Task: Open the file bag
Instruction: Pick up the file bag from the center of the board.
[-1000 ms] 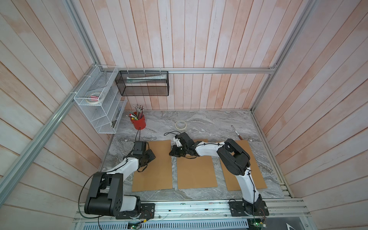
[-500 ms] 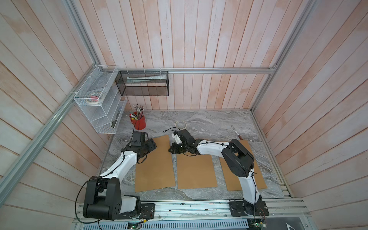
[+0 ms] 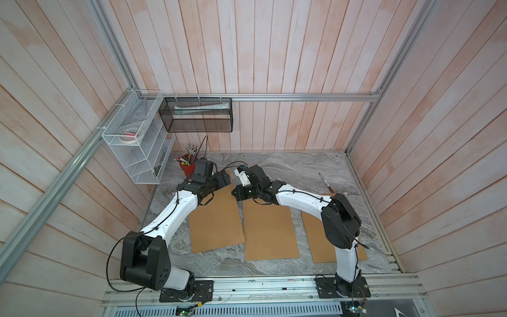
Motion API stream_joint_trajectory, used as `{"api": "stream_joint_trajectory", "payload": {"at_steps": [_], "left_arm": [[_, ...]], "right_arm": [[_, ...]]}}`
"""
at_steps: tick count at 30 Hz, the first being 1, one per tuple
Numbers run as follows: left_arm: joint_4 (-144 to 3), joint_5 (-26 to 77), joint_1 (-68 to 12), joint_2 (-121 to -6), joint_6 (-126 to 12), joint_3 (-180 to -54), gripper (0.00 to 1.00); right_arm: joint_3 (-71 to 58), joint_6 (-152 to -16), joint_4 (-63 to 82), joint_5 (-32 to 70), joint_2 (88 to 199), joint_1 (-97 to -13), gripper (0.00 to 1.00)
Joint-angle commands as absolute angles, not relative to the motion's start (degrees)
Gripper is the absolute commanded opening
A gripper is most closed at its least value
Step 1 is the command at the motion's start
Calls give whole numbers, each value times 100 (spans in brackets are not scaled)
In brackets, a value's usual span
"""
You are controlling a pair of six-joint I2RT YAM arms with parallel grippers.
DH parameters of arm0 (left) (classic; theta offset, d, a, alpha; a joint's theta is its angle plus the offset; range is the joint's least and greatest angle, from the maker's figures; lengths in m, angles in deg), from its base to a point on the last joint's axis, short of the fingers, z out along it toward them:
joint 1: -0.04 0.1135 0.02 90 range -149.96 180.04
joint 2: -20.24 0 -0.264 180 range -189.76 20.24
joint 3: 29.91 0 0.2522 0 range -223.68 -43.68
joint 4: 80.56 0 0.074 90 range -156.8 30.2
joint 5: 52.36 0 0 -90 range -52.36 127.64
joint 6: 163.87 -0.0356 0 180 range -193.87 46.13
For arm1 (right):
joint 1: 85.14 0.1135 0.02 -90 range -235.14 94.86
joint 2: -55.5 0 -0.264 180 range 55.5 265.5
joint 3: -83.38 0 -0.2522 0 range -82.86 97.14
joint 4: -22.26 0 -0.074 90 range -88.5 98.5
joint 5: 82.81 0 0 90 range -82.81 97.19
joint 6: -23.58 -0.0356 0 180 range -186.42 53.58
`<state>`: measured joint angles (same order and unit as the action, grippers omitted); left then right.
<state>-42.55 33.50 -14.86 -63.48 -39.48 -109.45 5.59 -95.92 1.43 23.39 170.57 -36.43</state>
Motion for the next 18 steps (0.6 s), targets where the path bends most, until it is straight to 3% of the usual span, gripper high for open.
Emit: {"api": "stream_joint_trajectory", "payload": {"at_steps": [1, 18], "left_arm": [[-4012, 3590, -1599, -6499, -4138, -11274, 89], [-3482, 3793, -1649, -7358, -4626, -12791, 89]], "right_arm": [[717, -9343, -238, 2077, 16878, -3653, 0], [1124, -9051, -556, 1844, 16594, -3539, 0]]}}
